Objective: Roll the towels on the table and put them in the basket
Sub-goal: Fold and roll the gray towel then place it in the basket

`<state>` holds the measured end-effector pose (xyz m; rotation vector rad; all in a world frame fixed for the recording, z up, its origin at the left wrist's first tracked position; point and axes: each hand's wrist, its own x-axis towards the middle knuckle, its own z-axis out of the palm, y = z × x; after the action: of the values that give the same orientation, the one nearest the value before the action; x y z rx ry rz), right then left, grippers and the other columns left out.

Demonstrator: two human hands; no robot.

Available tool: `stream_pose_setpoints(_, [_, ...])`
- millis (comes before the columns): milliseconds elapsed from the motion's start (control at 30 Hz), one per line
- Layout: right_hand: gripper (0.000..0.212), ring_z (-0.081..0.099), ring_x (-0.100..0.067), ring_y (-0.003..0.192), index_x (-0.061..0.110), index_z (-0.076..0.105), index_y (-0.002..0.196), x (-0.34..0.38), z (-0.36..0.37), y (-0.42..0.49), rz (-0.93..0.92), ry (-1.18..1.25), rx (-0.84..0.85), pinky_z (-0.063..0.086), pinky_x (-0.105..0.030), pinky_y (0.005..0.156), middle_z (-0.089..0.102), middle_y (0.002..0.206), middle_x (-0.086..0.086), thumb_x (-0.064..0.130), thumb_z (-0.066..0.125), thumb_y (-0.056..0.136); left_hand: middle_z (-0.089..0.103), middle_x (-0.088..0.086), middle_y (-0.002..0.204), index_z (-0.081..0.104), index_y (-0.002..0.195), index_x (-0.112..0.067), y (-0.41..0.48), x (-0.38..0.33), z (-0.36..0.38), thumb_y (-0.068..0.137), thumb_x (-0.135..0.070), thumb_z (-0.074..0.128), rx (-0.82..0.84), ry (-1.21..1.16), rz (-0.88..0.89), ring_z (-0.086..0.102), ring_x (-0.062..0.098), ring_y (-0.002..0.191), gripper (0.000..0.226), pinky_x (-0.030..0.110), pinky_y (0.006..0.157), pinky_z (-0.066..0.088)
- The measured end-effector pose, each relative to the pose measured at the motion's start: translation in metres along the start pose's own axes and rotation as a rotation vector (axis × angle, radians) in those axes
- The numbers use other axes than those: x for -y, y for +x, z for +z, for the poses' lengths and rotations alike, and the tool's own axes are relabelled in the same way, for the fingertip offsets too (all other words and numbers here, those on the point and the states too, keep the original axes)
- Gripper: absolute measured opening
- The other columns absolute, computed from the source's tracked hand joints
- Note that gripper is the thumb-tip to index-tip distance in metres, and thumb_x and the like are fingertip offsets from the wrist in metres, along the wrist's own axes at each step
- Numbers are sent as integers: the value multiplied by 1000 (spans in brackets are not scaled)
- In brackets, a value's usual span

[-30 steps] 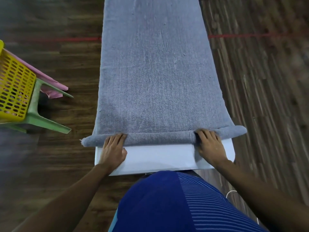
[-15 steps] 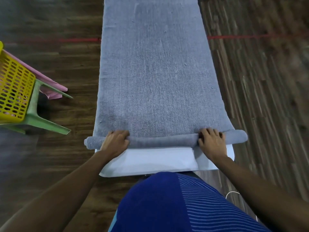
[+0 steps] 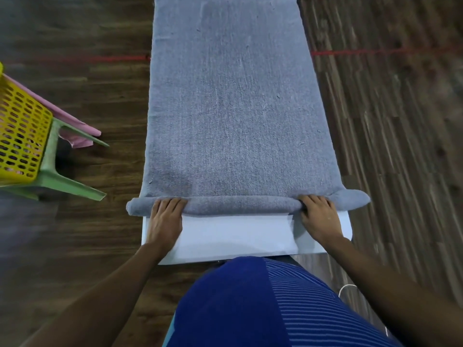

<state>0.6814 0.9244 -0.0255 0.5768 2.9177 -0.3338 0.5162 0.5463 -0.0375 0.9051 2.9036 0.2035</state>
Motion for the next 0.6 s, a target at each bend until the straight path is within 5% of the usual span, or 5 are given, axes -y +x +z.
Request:
stream_pose_setpoints(133, [25, 57, -30, 106, 17, 56, 114, -2, -5, 11, 78, 49, 109, 35, -45, 94, 67, 107, -10, 22, 51, 90, 65, 5, 86, 65, 88, -11, 15, 4, -15, 84, -20, 42, 4, -41, 98, 59, 30, 85, 25, 48, 99, 40])
stream_pose_setpoints(300, [26, 50, -30, 104, 16, 60, 105, -6, -8, 14, 38, 17, 75, 34, -47, 91, 59, 108, -6, 21, 64, 80, 63, 4, 105, 61, 111, -12, 14, 11, -20, 76, -36, 50, 142, -84, 174, 57, 24, 94, 44, 41, 88, 47])
stream_pose_setpoints(433, [28, 52, -28, 103, 19, 66, 107, -5, -9, 9, 28, 8, 67, 32, -45, 91, 62, 107, -3, 27, 58, 81, 65, 11, 112, 63, 117, -6, 6, 11, -13, 71, -12, 75, 140, -23, 123, 61, 32, 101, 49, 45, 88, 51])
stream_pose_setpoints(600, [31, 54, -23, 108, 24, 66, 111, -8, -18, 14, 31, 35, 162, 29, -42, 92, 66, 114, 0, 32, 49, 87, 69, 4, 84, 68, 88, -14, 18, 5, -25, 78, -25, 49, 217, -109, 38, 63, 26, 75, 24, 36, 73, 48])
